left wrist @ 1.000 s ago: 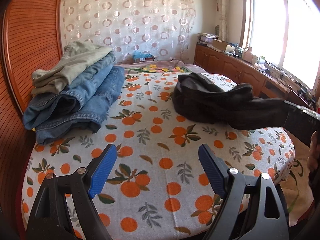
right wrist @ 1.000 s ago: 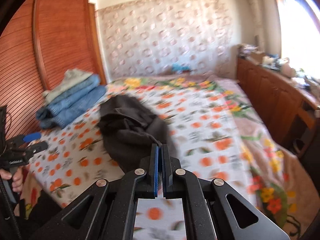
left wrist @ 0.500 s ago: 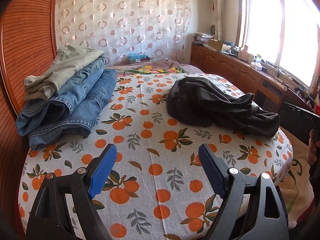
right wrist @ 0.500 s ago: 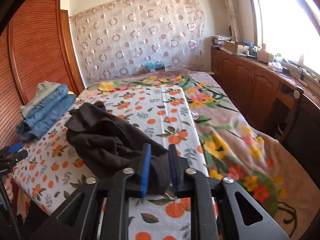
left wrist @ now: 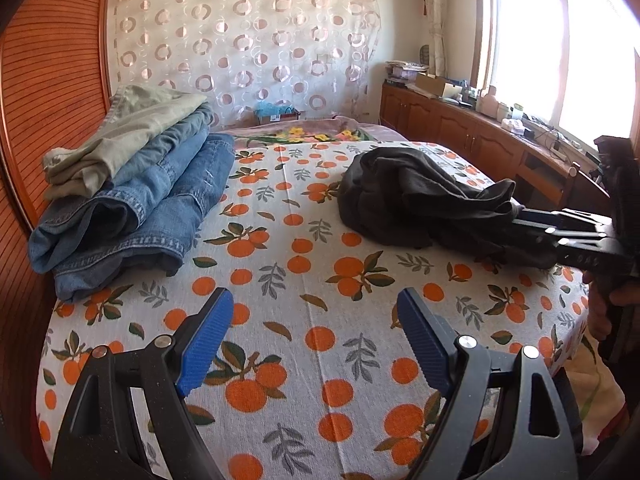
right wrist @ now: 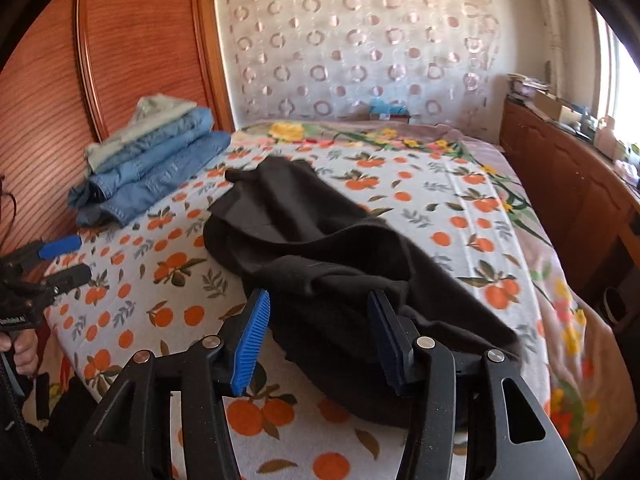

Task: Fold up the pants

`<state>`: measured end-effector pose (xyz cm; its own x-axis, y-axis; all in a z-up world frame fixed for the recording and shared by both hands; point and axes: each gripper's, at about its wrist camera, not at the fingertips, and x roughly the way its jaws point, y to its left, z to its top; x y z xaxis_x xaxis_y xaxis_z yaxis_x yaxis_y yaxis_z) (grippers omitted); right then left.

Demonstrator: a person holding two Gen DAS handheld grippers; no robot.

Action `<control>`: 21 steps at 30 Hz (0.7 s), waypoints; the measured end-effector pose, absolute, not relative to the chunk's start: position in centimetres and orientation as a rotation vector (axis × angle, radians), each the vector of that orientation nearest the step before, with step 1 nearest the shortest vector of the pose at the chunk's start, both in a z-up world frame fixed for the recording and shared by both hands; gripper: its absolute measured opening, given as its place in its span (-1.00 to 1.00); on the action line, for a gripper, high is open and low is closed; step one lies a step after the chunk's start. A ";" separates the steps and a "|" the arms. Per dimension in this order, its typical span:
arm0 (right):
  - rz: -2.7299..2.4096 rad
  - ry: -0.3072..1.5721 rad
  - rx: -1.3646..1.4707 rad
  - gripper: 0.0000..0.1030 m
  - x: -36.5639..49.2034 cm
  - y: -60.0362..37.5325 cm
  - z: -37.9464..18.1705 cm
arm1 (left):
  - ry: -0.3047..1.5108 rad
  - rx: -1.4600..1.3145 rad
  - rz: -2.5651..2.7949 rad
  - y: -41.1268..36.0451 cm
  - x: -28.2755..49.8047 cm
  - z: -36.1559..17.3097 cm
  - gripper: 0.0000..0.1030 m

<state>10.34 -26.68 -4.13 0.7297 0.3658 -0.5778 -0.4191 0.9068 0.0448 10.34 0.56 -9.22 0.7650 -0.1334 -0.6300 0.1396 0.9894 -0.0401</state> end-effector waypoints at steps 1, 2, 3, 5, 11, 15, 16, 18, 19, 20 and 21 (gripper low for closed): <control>0.433 0.634 -0.109 0.03 10.9 -26.4 -4.3 | 0.684 0.014 -0.156 0.5 10.6 -9.2 0.65; 0.434 0.654 -0.133 0.03 11.3 -26.2 -4.6 | 0.686 0.019 -0.161 0.3 10.9 -9.2 0.65; 0.432 0.672 -0.158 0.03 11.8 -25.9 -4.7 | 0.688 0.023 -0.165 0.2 11.1 -9.2 0.65; 0.436 0.687 -0.190 -0.17 12.2 -26.0 -4.8 | 0.691 0.034 -0.178 -0.3 11.7 -9.1 0.65; 0.408 0.591 -0.129 -0.93 12.6 -29.7 -1.3 | 0.707 0.070 -0.223 -2.1 13.6 -9.1 0.65; 0.332 0.513 -0.036 -0.94 12.4 -34.5 1.1 | 0.718 0.094 -0.245 -3.5 15.2 -9.2 0.62; 0.313 0.500 -0.027 -0.94 12.5 -35.3 1.2 | 0.723 0.100 -0.252 -3.9 15.6 -9.2 0.59; 0.283 0.491 -0.013 -0.94 12.6 -36.8 1.4 | 0.730 0.120 -0.263 -4.8 16.5 -9.3 0.51; 0.273 0.492 -0.009 -0.94 12.7 -37.4 1.4 | 0.731 0.131 -0.273 -5.3 16.9 -9.3 0.47; 0.265 0.491 -0.006 -0.94 12.7 -37.7 1.3 | 0.736 0.139 -0.286 -5.8 17.3 -9.4 0.43; 0.258 0.490 -0.002 -0.94 12.8 -38.1 1.3 | 0.743 0.142 -0.298 -6.2 17.7 -9.4 0.39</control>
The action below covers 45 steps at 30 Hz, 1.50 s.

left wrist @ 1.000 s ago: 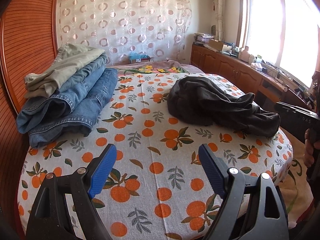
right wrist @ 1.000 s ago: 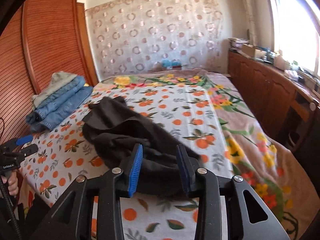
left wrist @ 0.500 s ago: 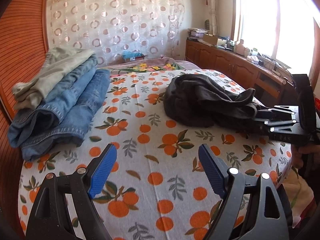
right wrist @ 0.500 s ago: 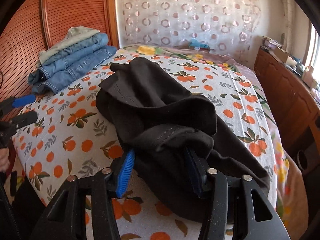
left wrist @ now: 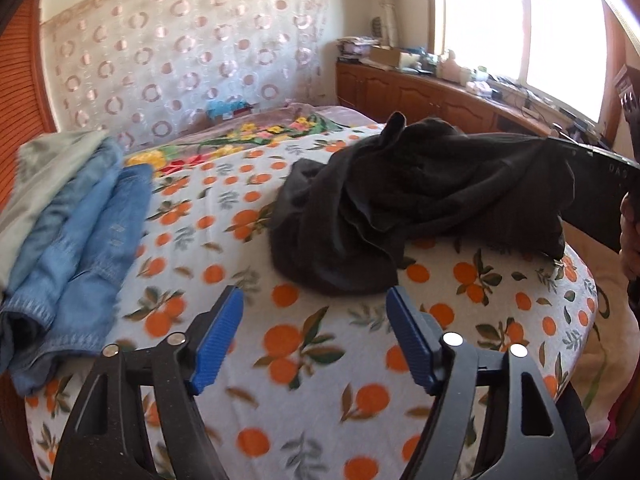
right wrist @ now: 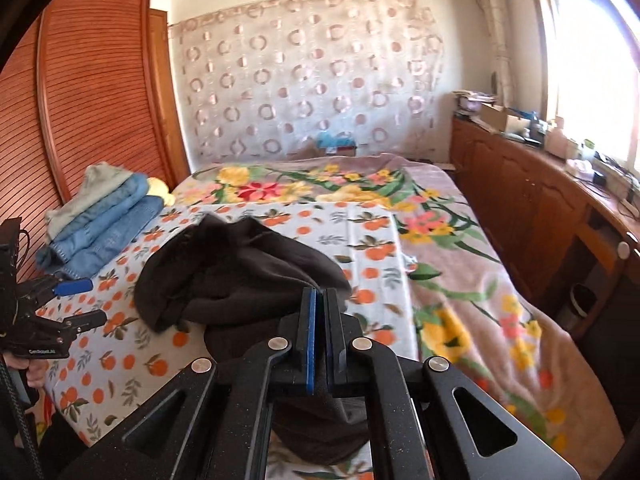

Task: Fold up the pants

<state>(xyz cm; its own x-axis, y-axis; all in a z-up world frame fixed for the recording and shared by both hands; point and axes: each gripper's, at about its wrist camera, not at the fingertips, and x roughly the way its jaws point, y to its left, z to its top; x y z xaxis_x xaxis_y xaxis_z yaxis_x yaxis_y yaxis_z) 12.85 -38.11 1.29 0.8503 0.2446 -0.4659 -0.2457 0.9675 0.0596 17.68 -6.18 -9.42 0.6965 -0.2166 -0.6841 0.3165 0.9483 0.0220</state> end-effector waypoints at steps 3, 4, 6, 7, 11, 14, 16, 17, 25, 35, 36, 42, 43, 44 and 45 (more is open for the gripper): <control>0.238 0.495 -0.003 -0.94 13.8 -38.3 0.6 | 0.769 0.157 -0.334 -7.5 18.8 -9.8 0.27; 0.233 0.500 -0.003 -0.94 14.1 -38.2 0.3 | 0.780 0.160 -0.352 -8.0 19.2 -10.0 0.18; 0.224 0.513 -0.006 -0.94 14.6 -37.8 -0.2 | 0.799 0.162 -0.371 -8.7 19.6 -10.2 0.06; 0.221 0.521 -0.007 -0.94 14.9 -37.4 -0.3 | 0.803 0.167 -0.376 -9.1 19.8 -10.4 0.01; 0.226 0.545 0.001 -0.94 15.6 -36.9 -0.3 | 0.827 0.171 -0.411 -10.4 20.3 -10.8 0.01; 0.232 0.552 0.022 -0.94 15.5 -37.3 -0.1 | 0.847 0.182 -0.425 -11.4 20.9 -11.2 0.01; 0.236 0.552 0.032 -0.94 15.1 -37.5 0.1 | 0.865 0.205 -0.416 -11.9 21.5 -11.9 -0.25; 0.237 0.551 0.033 -0.94 15.0 -37.6 0.2 | 0.872 0.217 -0.402 -12.0 21.7 -12.1 -0.41; 0.256 0.515 0.018 -0.94 13.7 -37.3 1.5 | 0.796 0.174 -0.398 -9.0 19.2 -8.8 -0.93; 0.317 0.395 0.007 -0.94 10.3 -36.7 5.9 | 0.587 0.103 -0.323 -0.8 13.4 1.7 -0.94; 0.325 0.382 0.008 -0.94 9.9 -36.7 6.5 | 0.566 0.098 -0.314 -0.1 13.2 2.7 -0.94; 0.383 0.312 0.035 -0.94 7.9 -37.5 8.5 | 0.461 0.101 -0.232 3.6 11.9 6.9 -0.94; 0.382 0.311 0.028 -0.94 8.0 -37.5 8.4 | 0.459 0.118 -0.202 3.9 12.2 6.9 -0.94; 0.382 0.319 0.016 -0.94 8.3 -37.5 8.0 | 0.467 0.120 -0.193 4.1 12.7 6.6 -0.94; 0.379 0.332 0.008 -0.94 8.8 -37.3 7.5 | 0.483 0.115 -0.190 4.4 13.3 6.3 -0.94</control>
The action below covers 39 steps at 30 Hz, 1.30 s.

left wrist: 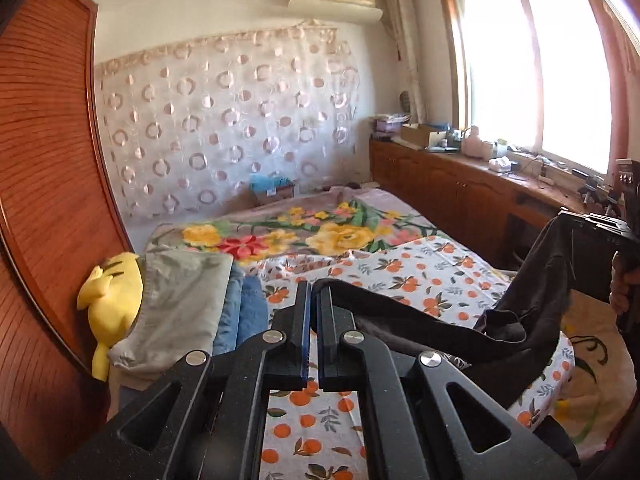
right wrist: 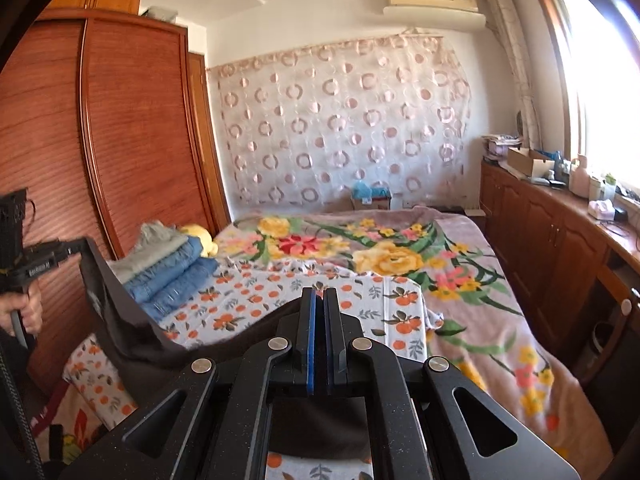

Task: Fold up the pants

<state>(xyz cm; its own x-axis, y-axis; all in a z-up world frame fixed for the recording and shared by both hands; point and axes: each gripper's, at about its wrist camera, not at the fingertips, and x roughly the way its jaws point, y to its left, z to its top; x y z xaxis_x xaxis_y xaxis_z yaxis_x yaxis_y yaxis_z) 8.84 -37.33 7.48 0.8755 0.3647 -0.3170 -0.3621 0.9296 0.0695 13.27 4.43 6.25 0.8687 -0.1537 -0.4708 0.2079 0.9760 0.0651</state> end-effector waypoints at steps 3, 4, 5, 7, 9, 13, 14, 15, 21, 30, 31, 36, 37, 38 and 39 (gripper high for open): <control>0.372 0.416 -0.004 -0.94 11.5 -36.8 5.0 | 0.541 0.123 -0.157 4.9 15.3 3.7 -0.94; 0.361 0.455 -0.015 -0.94 12.6 -36.5 3.6 | 0.560 0.125 -0.150 4.7 15.9 2.9 -0.94; 0.349 0.488 -0.023 -0.94 13.5 -36.3 2.6 | 0.589 0.124 -0.144 4.6 16.6 1.7 -0.94; 0.330 0.554 -0.029 -0.93 15.0 -36.1 0.2 | 0.638 0.107 -0.144 4.6 17.3 -0.2 -0.94; 0.321 0.599 -0.011 -0.93 15.7 -36.4 -1.8 | 0.671 0.087 -0.147 4.5 17.6 -1.5 -0.85; 0.309 0.630 0.014 -0.81 15.5 -37.5 -3.8 | 0.684 0.073 -0.165 3.8 16.7 -2.5 -0.59; 0.308 0.630 0.018 -0.79 15.4 -37.6 -3.8 | 0.679 0.075 -0.171 3.6 16.3 -2.7 -0.40; 0.307 0.630 0.019 -0.74 15.3 -37.7 -3.8 | 0.674 0.075 -0.174 3.5 16.0 -2.7 -0.27; 0.300 0.603 0.003 -0.48 13.5 -36.5 -3.1 | 0.666 0.058 -0.211 2.4 13.9 -3.4 0.02; 0.310 0.628 0.020 -0.19 9.6 -37.3 -3.8 | 0.708 0.092 -0.267 -0.1 9.4 -6.3 0.02; 0.309 0.636 0.019 -0.19 9.3 -37.5 -3.9 | 0.714 0.091 -0.273 -0.3 9.0 -6.6 0.02; 0.290 0.671 0.003 -0.19 8.6 -38.1 -4.6 | 0.752 0.080 -0.297 -0.7 7.7 -8.6 0.02; 0.282 0.679 0.000 -0.19 8.6 -38.2 -4.9 | 0.760 0.078 -0.299 -0.8 7.5 -8.9 0.02; 0.278 0.685 -0.001 -0.19 8.7 -38.2 -4.9 | 0.768 0.078 -0.299 -0.8 7.5 -9.3 0.02; 0.275 0.692 0.000 -0.19 8.9 -38.3 -5.1 | 0.776 0.081 -0.299 -0.9 7.5 -9.6 0.02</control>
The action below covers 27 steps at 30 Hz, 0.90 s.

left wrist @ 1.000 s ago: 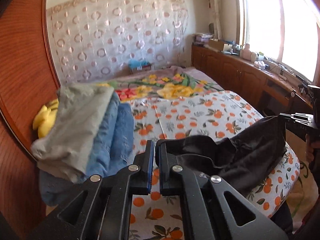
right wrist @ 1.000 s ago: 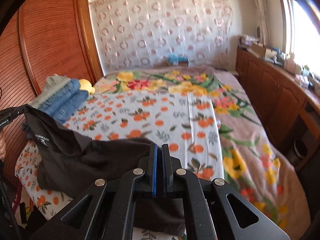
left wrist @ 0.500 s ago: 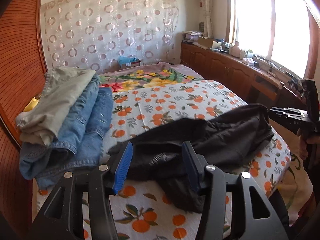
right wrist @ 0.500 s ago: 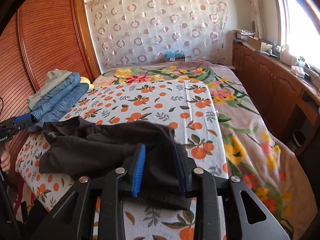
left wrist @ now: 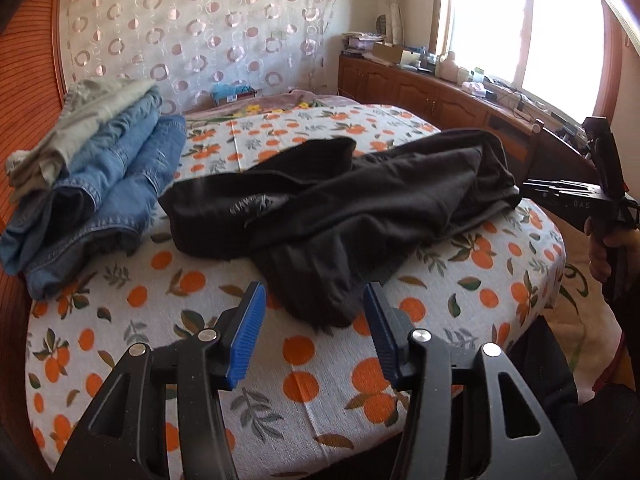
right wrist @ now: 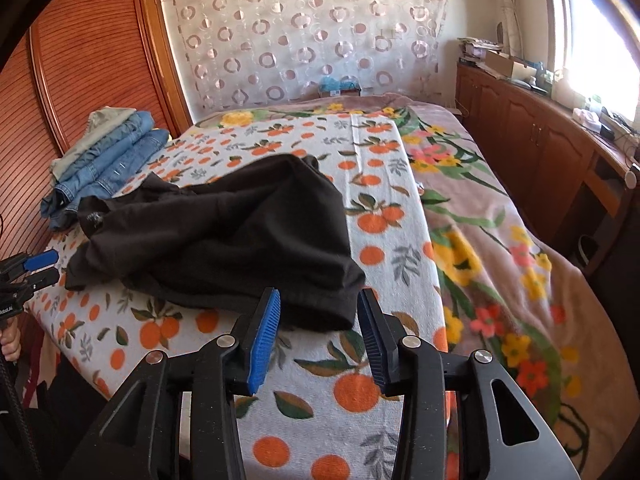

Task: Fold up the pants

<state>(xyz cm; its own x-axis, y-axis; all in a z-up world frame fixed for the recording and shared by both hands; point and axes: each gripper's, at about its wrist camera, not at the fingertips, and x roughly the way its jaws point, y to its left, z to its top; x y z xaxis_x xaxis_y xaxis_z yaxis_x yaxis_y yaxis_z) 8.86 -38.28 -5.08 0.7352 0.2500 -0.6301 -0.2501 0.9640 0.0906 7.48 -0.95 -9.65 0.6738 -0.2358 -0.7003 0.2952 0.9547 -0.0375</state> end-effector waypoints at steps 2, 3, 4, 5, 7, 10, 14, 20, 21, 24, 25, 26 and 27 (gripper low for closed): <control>0.272 0.706 -0.005 -0.19 9.2 -38.2 -5.3 | 0.788 0.086 -0.299 -1.0 7.5 -10.1 0.02; 0.272 0.711 -0.011 -0.19 9.4 -38.1 -5.4 | 0.797 0.088 -0.300 -1.1 7.6 -10.3 0.02; 0.269 0.716 -0.016 -0.19 9.7 -38.0 -5.5 | 0.802 0.090 -0.301 -1.1 7.5 -10.5 0.02; 0.267 0.720 -0.020 -0.19 10.0 -37.9 -5.6 | 0.807 0.094 -0.302 -1.3 7.5 -10.7 0.02; 0.265 0.727 -0.023 -0.19 10.5 -37.7 -5.9 | 0.816 0.099 -0.304 -1.4 7.6 -11.1 0.02; 0.266 0.725 -0.027 -0.53 10.7 -37.6 -6.1 | 0.829 0.114 -0.308 -1.8 7.7 -11.5 0.02; 0.265 0.689 -0.026 -0.79 10.3 -37.6 -5.9 | 0.831 0.128 -0.310 -2.0 8.0 -12.0 -0.04; 0.270 0.634 0.014 -0.86 9.3 -38.3 -5.3 | 0.838 0.104 -0.303 -1.5 9.1 -12.1 -0.66; 0.271 0.626 0.015 -0.87 9.2 -38.4 -5.1 | 0.835 0.098 -0.302 -1.4 9.2 -11.9 -0.67; 0.274 0.604 0.020 -0.89 8.6 -38.5 -4.5 | 0.781 0.082 -0.299 -1.1 8.5 -9.9 -0.72; 0.276 0.593 0.020 -0.90 8.4 -38.6 -4.1 | 0.759 0.077 -0.299 -1.0 8.2 -9.1 -0.74; 0.277 0.585 0.021 -0.90 8.2 -38.7 -3.8 | 0.739 0.078 -0.298 -0.9 7.9 -8.1 -0.74; 0.278 0.574 0.024 -0.90 7.9 -38.9 -3.4 | 0.719 0.079 -0.296 -0.8 7.6 -7.1 -0.74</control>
<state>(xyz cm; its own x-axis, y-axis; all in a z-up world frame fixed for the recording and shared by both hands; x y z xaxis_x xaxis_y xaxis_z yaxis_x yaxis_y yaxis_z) 7.87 -38.85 -3.38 0.8034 0.2659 -0.5328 -0.2528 0.9624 0.0991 7.56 -0.77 -7.14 0.7129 -0.2403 -0.6588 0.2939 0.9553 -0.0304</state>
